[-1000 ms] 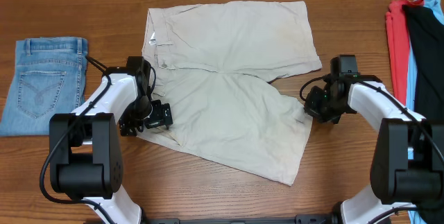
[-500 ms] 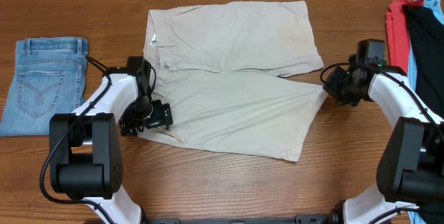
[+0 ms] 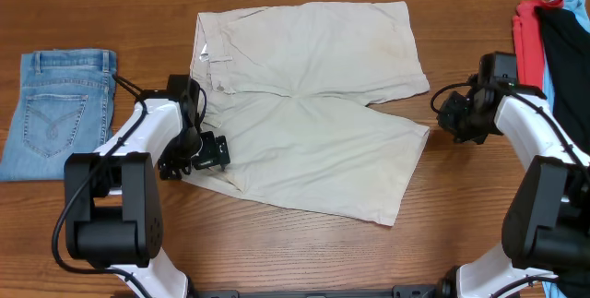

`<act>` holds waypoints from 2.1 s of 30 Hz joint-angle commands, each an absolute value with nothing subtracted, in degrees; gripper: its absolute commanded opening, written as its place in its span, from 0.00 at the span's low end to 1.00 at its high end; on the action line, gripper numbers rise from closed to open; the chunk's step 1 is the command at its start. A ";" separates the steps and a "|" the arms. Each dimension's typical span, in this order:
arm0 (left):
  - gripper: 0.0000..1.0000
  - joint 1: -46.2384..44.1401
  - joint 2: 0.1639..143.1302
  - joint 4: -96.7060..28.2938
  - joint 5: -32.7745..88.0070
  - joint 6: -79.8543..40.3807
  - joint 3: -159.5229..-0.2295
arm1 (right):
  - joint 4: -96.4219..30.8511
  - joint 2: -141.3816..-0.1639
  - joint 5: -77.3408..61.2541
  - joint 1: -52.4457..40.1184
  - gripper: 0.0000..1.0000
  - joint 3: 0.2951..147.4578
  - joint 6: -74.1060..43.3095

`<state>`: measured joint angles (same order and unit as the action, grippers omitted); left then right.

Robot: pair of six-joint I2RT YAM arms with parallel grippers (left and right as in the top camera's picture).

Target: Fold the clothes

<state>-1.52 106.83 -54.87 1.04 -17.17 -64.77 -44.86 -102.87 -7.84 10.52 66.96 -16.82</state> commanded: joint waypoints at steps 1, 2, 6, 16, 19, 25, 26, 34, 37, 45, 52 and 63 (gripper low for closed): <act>1.00 -1.87 99.92 -53.91 -0.23 -18.33 -64.75 | -48.86 -100.88 -7.01 10.68 0.18 72.16 -16.03; 1.00 -1.85 97.69 -53.95 -0.49 -18.17 -64.77 | -50.33 -100.07 -7.05 10.68 0.18 73.14 -16.03; 1.00 -1.83 90.11 -54.46 -2.31 -17.74 -64.77 | -57.17 -95.26 -7.31 10.68 0.23 76.29 -16.29; 1.00 6.81 85.08 -59.42 -2.31 -18.81 -64.60 | -74.15 -86.72 -11.25 3.60 0.35 71.18 -21.89; 1.00 10.72 85.08 -59.83 1.32 -16.62 -64.49 | -72.71 -84.77 -12.27 1.06 0.39 66.43 -25.47; 1.00 13.50 85.10 -56.69 4.84 -16.25 -60.80 | -69.19 -81.95 -14.26 -0.86 0.50 59.31 -26.24; 1.00 13.50 85.19 -55.46 6.11 -16.23 -59.90 | -69.10 -81.87 -14.24 -0.93 0.51 58.81 -26.17; 1.00 13.54 86.61 -44.05 8.84 -16.80 -50.83 | -69.08 -81.87 -14.24 -0.97 0.51 58.46 -26.20; 0.99 13.54 86.89 -39.35 8.86 -16.93 -47.77 | -69.06 -81.87 -14.24 -0.97 0.51 58.46 -26.24; 0.87 13.54 86.89 -31.99 8.84 -18.22 -41.98 | -69.06 -81.87 -14.20 -0.97 0.51 58.46 -26.24; 0.84 13.54 86.89 -26.83 9.06 -19.66 -38.83 | -69.08 -81.87 -12.93 -0.97 0.51 58.46 -26.24; 0.85 13.56 86.89 -24.34 8.47 -20.29 -38.68 | -69.08 -81.87 -12.45 -0.95 0.52 58.46 -26.22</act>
<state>13.39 86.48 -24.77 8.40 -19.55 -39.44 -69.19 -83.33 -13.23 -0.54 58.70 -25.91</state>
